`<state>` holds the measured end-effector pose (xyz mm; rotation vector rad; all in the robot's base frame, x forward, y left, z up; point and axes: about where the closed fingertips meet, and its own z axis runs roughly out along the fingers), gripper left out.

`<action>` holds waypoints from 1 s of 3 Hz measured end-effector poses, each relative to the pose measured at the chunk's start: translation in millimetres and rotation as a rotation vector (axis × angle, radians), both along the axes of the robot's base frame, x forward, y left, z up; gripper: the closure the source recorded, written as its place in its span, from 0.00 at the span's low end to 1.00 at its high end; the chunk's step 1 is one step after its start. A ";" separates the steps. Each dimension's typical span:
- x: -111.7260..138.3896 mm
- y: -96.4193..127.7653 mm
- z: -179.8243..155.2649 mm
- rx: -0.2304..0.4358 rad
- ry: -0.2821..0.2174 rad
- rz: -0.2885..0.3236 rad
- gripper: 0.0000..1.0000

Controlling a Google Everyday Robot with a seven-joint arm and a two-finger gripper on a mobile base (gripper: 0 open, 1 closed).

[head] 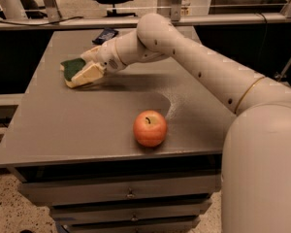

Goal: Pick sponge

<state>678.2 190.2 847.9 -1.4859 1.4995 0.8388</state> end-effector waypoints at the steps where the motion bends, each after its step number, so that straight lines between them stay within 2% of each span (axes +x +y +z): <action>1: -5.0 -5.8 8.4 0.009 -0.009 -0.014 0.88; 2: -2.2 -28.2 26.5 0.004 -0.052 -0.063 1.00; 3: 6.3 -65.4 53.5 -0.013 -0.125 -0.142 1.00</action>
Offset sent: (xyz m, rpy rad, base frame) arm 0.0042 -0.0651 0.0546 -0.0038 -0.1146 -0.1389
